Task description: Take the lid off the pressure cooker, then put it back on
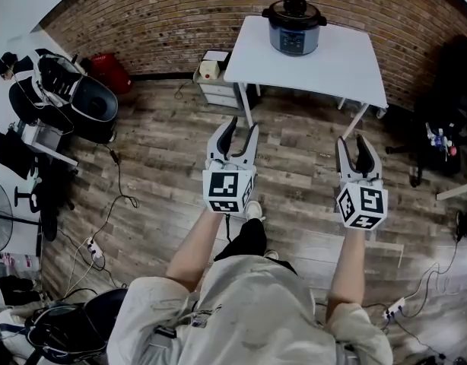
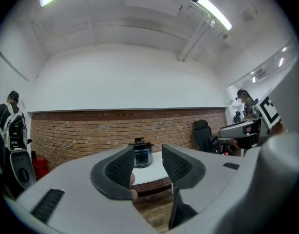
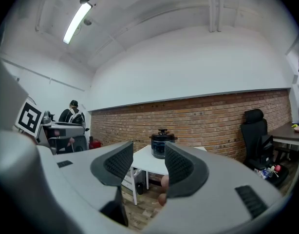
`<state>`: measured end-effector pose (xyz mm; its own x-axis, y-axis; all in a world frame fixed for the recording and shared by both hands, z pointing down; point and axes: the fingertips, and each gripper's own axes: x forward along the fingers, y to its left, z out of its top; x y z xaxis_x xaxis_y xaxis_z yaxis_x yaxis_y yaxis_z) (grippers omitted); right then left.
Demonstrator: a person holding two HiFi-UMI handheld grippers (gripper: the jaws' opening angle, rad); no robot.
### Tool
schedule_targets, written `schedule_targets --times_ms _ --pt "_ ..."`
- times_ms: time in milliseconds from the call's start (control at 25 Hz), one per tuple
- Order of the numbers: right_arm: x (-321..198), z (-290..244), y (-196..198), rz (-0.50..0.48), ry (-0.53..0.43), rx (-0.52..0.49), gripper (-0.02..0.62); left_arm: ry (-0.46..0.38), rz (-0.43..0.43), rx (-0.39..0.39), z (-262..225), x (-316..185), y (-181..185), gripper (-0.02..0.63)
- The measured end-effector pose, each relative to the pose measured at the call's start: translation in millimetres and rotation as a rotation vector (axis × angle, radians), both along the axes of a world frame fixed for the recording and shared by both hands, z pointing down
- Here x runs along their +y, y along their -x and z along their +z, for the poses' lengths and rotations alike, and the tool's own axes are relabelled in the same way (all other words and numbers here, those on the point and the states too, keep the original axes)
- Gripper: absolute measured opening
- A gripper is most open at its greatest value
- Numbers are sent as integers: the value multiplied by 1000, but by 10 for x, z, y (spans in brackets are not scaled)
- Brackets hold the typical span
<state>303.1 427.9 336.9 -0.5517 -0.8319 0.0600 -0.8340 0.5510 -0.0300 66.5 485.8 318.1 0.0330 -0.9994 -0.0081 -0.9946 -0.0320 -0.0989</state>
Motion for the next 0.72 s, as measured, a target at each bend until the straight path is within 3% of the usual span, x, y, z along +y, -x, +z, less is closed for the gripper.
schedule_targets --times_ms 240,720 --pt "-481 31 256 4 1 10 218 -22 3 5 17 -472 238 196" --pt "-1751 -22 1325 -19 20 41 218 -19 -22 20 23 -1685 1328 196"
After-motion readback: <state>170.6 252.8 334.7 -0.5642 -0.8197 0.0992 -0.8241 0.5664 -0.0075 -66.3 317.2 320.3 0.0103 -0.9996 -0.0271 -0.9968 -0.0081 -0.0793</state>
